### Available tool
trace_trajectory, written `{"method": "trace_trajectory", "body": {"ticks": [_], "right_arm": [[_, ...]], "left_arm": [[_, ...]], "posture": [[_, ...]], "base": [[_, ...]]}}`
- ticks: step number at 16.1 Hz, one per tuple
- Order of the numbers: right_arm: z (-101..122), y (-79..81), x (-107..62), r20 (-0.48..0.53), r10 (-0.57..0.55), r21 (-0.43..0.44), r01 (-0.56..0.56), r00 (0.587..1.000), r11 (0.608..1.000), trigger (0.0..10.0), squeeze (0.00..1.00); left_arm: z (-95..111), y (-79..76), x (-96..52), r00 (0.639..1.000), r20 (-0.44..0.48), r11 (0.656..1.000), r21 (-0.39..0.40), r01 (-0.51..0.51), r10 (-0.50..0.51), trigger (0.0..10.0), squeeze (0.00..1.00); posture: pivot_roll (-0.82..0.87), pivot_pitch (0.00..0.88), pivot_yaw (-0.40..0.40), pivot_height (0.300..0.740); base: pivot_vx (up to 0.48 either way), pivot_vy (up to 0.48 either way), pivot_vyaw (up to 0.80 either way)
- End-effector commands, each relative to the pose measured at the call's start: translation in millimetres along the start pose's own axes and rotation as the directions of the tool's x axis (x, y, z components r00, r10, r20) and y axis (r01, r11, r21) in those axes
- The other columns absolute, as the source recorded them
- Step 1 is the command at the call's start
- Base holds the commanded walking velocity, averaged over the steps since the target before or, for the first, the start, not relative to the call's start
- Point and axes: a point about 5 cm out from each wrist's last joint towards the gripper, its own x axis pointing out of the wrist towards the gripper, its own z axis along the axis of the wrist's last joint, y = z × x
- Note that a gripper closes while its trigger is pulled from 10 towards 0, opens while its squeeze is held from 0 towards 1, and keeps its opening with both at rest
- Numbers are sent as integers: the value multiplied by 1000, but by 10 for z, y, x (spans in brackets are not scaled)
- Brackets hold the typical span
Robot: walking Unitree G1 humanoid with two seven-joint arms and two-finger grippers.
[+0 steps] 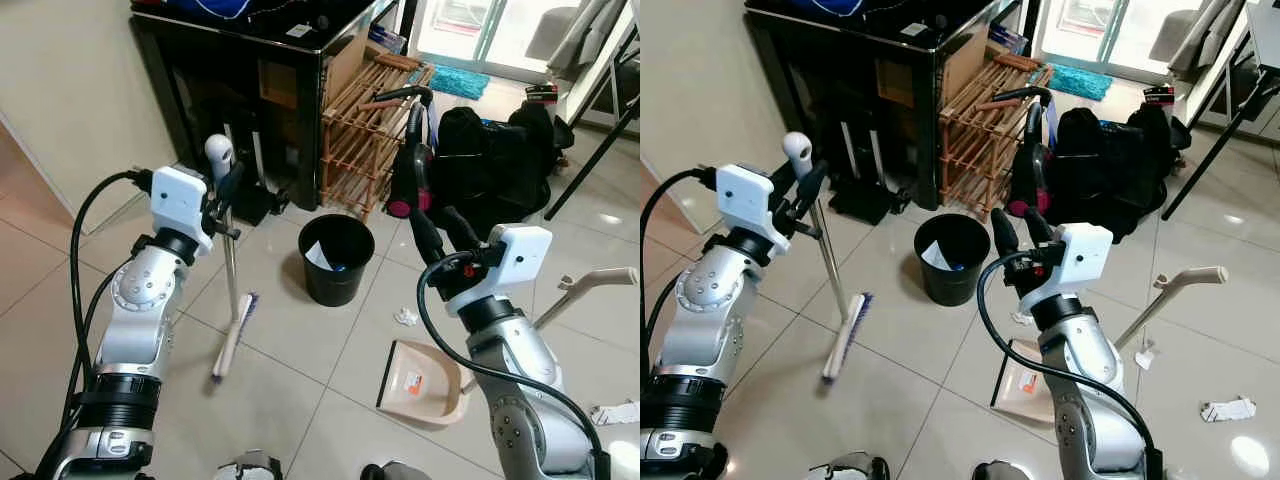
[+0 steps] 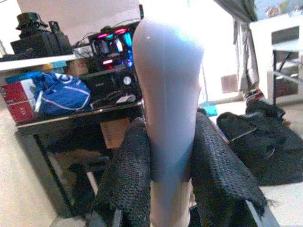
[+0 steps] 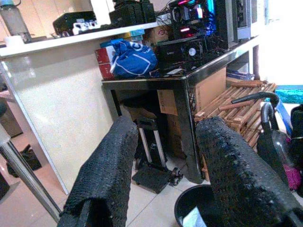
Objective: Sweep floor
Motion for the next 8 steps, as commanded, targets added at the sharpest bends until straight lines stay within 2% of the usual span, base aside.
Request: {"method": "trace_trajectory", "body": {"ticks": [1,3,4,5,6,8], "right_arm": [[35,7,2,25,15,-4,-15,1000,1000,10000,0],[42,19,21,17,48,-33,-48,999,998,10000,0],[41,44,56,-7,115,-59,-115,993,992,10000,0],[39,48,62,-14,129,-62,-130,991,990,10000,0],[12,72,84,-57,201,-66,-204,978,977,10000,0],[-78,148,78,-170,382,-66,-397,908,915,10000,0]], "left_arm": [[135,6,26,998,66,1000,-14,16,-15,10000,0],[188,-64,17,986,111,985,-103,136,-125,10000,0],[261,-107,27,952,148,942,-171,290,-267,10000,0],[274,-110,32,944,153,931,-179,317,-292,10000,0],[317,-89,62,917,161,905,-170,390,-365,10000,0],[423,25,168,848,178,833,-169,527,-500,10000,0]], "posture": [[-21,74,6,740],[-22,73,2,740],[-21,72,-2,740],[-20,71,-3,740],[-18,69,-5,740],[-17,65,-11,740]], "base": [[0,0,0],[0,0,0],[0,0,0],[0,0,0],[0,0,0],[0,0,0]]}}
